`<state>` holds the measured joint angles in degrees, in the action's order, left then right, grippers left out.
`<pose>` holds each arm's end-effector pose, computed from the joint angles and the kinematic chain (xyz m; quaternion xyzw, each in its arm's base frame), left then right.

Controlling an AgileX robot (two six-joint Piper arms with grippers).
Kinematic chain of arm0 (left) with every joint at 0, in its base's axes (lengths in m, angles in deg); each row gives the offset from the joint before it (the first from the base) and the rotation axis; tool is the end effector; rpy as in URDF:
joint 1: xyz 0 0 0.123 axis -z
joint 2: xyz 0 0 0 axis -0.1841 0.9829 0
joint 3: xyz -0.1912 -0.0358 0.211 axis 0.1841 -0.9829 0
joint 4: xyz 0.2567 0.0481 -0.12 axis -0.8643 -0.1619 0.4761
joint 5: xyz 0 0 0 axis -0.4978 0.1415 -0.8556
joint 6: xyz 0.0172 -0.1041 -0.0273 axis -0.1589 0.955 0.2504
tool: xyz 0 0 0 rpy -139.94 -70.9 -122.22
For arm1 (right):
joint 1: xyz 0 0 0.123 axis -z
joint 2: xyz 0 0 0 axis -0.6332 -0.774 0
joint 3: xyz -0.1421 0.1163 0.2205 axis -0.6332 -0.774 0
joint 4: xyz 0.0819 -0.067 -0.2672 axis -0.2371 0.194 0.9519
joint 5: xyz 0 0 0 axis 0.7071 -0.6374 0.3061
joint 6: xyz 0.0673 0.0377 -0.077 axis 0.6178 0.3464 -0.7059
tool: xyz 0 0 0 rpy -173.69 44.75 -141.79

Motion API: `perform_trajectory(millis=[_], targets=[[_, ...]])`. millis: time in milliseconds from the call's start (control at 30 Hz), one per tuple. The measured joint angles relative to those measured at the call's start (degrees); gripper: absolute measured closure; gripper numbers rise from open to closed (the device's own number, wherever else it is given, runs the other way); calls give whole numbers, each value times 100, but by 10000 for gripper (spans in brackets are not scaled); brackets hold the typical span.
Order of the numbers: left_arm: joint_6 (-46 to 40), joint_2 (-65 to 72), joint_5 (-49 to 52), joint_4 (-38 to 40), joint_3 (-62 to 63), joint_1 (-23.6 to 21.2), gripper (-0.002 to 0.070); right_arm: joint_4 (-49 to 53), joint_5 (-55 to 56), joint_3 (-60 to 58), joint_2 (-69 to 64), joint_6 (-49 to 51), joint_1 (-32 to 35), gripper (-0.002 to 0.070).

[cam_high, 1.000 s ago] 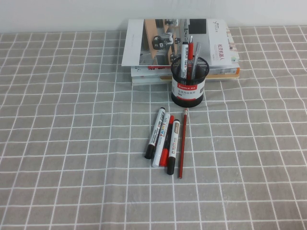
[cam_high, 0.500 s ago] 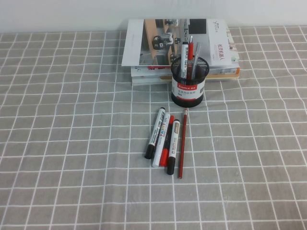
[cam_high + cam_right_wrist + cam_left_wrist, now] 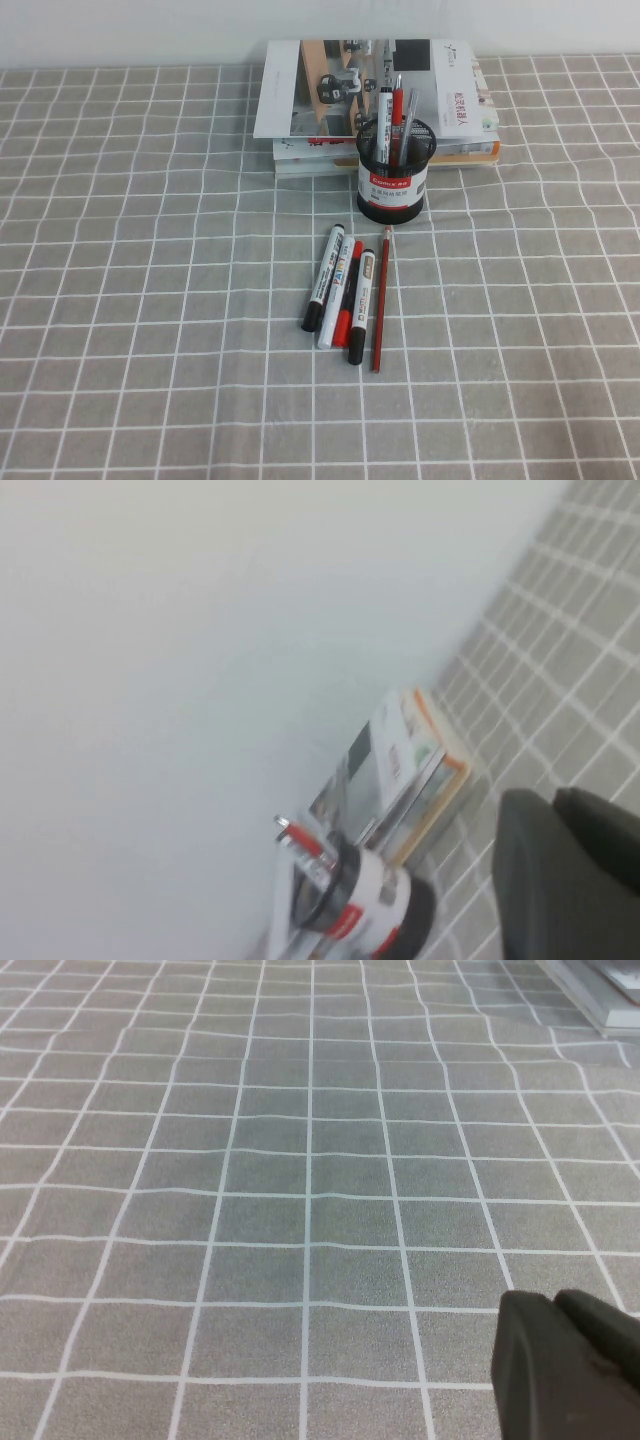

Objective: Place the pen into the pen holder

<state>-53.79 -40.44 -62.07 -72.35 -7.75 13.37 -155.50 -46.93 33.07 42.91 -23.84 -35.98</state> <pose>0.1032 -0.0080 0.1641 0.0296 0.8072 -0.0243 0.5890 0.1091 0.0038 0.2006 0.3555 0.5989 0.3867 0.6045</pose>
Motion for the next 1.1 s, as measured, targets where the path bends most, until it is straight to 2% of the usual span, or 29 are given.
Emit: perform_trajectory(millis=[133,367,500,700,800,933,1100], targets=[[0,0,0,0,0,0,678,-355,133,0,0,-910,0,689],[0,0,0,0,0,0,678,-1754,111,0,0,-1156,0,689],[0,0,0,0,0,0,678,-1852,-6,0,0,-1742,0,689],[0,0,0,0,0,0,678,-1732,-976,135,-144,-2316,0,689],[0,0,0,0,0,0,678,-996,-1525,655,-686,-2355,0,689],[0,0,0,0,0,0,678,653,-2774,1870,-1841,-2307,0,689],[0,0,0,0,0,0,678,2448,-4631,3412,-3566,-1650,0,689]])
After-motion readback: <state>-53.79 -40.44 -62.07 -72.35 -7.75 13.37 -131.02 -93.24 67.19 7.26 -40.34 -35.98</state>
